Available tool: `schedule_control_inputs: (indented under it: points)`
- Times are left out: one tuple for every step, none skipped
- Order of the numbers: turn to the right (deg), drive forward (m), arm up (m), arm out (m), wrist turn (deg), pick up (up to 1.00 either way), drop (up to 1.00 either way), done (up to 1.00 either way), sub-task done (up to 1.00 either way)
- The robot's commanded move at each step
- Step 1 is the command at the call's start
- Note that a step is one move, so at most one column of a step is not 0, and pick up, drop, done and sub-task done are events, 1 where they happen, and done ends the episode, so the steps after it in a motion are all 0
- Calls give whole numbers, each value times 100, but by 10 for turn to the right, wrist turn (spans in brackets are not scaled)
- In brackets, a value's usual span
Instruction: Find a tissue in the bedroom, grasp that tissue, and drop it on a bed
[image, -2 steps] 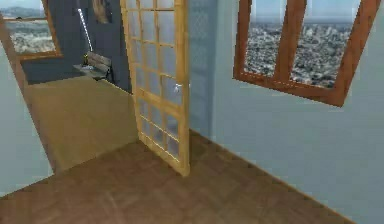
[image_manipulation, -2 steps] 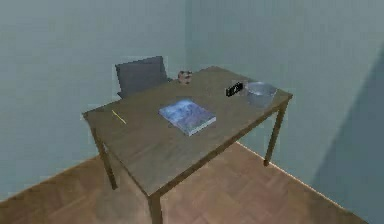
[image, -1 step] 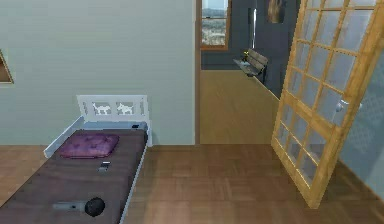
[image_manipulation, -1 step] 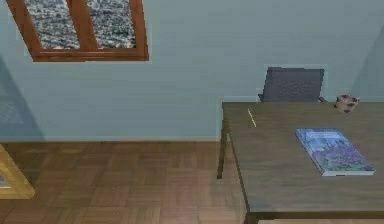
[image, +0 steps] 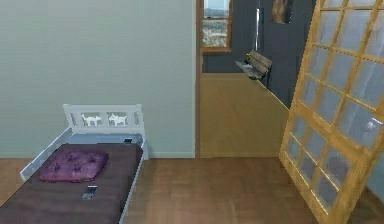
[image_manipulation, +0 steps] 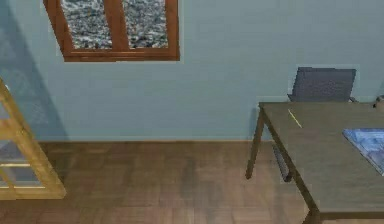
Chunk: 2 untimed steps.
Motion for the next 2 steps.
schedule_control_inputs:
  points:
    - [150, 0, 0, 0, 0, 0, 0, 0, 0]
    - [30, 0, 0, 0, 0, 0, 0, 0, 0]
